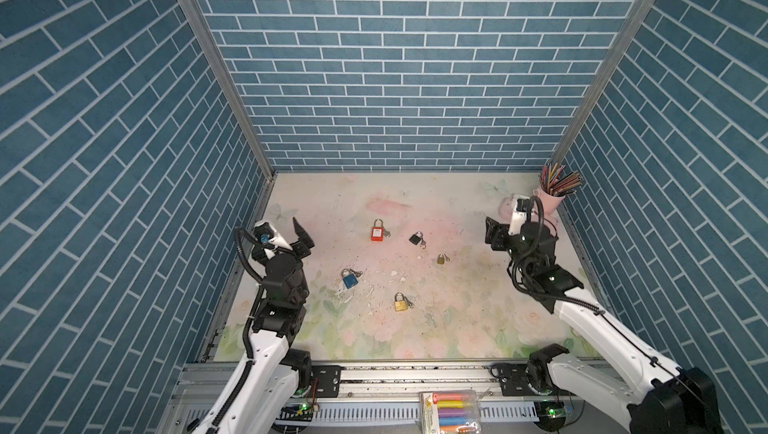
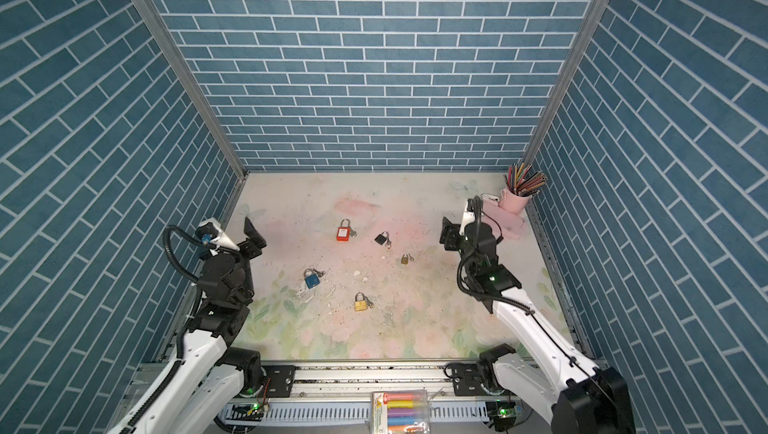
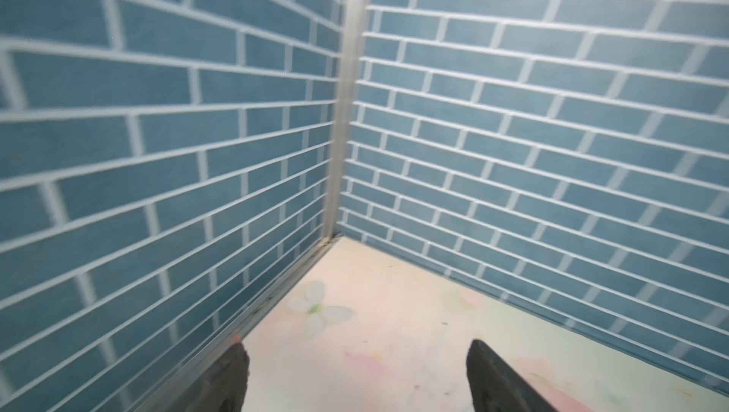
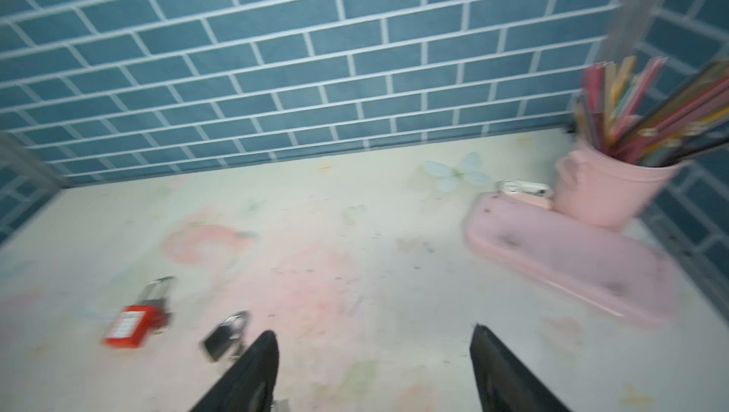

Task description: Lock with the key

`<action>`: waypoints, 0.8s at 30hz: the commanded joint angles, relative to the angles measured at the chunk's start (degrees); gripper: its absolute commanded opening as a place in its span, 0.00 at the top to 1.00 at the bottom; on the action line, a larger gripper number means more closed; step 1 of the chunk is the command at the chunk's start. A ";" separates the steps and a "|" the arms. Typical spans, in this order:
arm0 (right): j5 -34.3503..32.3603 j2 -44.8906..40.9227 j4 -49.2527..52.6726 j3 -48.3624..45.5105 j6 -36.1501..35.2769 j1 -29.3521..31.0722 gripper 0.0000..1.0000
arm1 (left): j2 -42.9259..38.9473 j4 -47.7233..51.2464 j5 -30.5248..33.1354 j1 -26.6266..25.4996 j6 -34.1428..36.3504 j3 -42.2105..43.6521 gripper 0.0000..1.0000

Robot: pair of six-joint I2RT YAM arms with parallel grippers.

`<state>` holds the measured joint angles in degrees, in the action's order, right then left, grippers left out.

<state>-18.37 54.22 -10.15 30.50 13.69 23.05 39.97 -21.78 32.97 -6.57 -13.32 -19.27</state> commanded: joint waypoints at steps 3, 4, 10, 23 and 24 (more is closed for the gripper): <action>-21.16 -4.70 -17.08 -14.03 -10.71 -2.87 0.22 | 4.99 -3.54 5.17 2.70 -5.03 5.89 0.13; -21.92 -4.94 -18.54 -16.06 -10.31 -4.06 0.22 | 6.17 -4.30 5.15 2.95 -4.52 6.37 0.13; -22.31 -4.39 -26.28 -25.38 -4.67 -13.55 0.24 | 15.60 -11.81 2.02 4.45 -2.07 7.85 0.13; 2.42 13.31 -50.73 -24.38 -9.67 -20.97 0.24 | 37.68 -33.43 -15.99 4.83 8.77 3.01 0.13; 4.59 15.26 -51.90 -23.43 -10.68 -21.07 0.24 | 39.09 -34.19 -17.30 5.04 8.36 2.54 0.13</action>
<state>-22.37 65.63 -53.71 4.43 6.96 2.33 76.38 -49.15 21.23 -2.09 -7.51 -14.09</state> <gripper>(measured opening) 0.757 0.873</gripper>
